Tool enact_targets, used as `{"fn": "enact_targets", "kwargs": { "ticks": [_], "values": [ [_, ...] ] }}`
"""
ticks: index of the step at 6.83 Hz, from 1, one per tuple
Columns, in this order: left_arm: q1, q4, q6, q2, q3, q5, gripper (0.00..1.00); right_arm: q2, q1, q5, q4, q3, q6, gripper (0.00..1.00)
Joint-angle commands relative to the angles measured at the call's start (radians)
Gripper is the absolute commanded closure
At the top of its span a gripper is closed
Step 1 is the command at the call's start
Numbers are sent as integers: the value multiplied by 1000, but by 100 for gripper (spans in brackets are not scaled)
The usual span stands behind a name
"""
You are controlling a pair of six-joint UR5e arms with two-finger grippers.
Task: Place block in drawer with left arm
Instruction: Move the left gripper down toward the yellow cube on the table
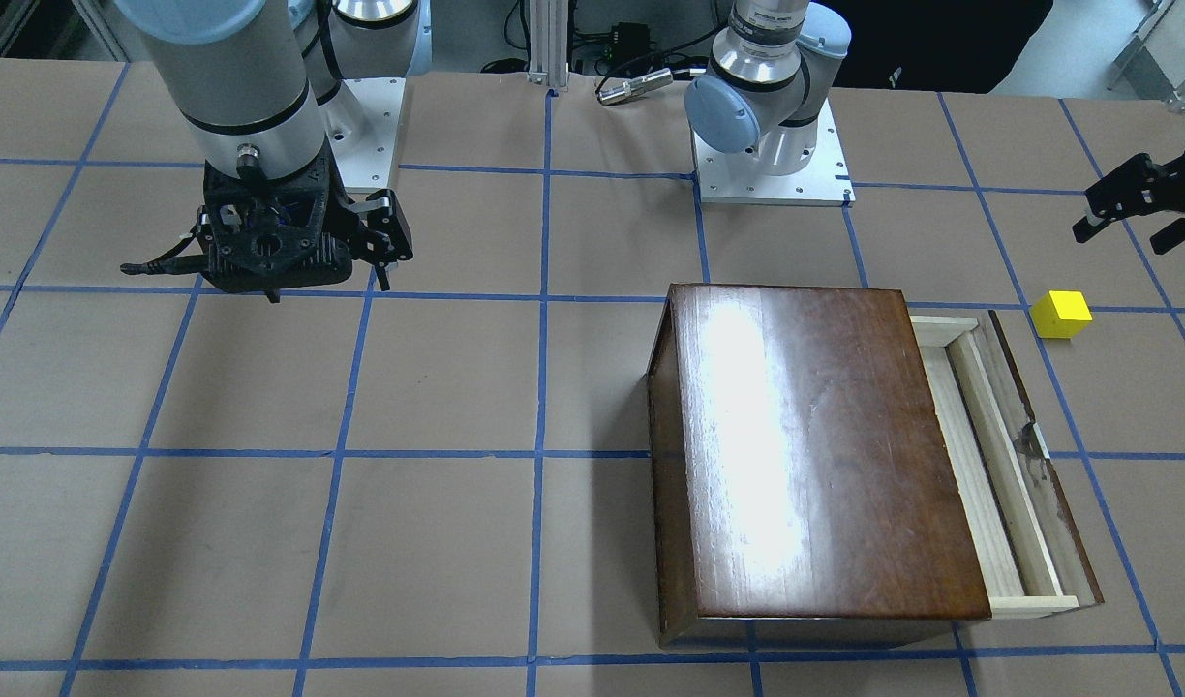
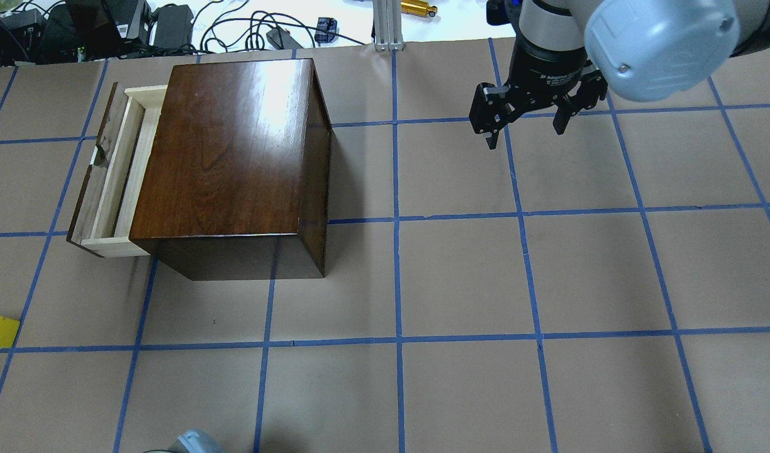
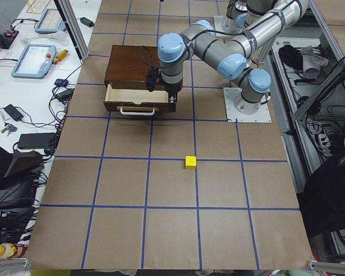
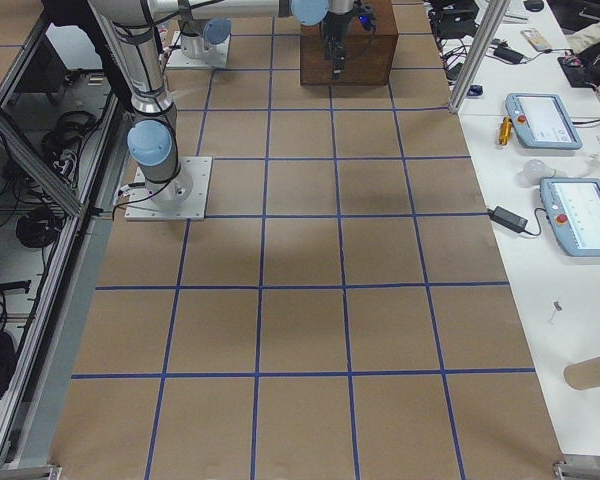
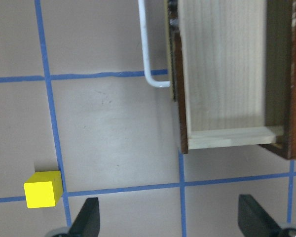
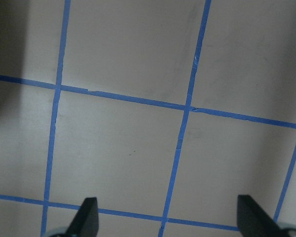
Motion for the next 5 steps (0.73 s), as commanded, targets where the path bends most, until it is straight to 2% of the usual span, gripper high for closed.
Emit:
{"fn": "enact_targets", "kwargs": {
  "ticks": [1, 2, 5],
  "values": [
    [88, 137, 150, -41, -71, 67, 0, 0, 0, 0, 0, 0, 1, 0],
    [119, 176, 239, -50, -108, 64, 0, 0, 0, 0, 0, 0, 1, 0],
    [134, 210, 897, -84, -127, 128, 0, 0, 0, 2, 0, 0, 1, 0]
  ]
}}
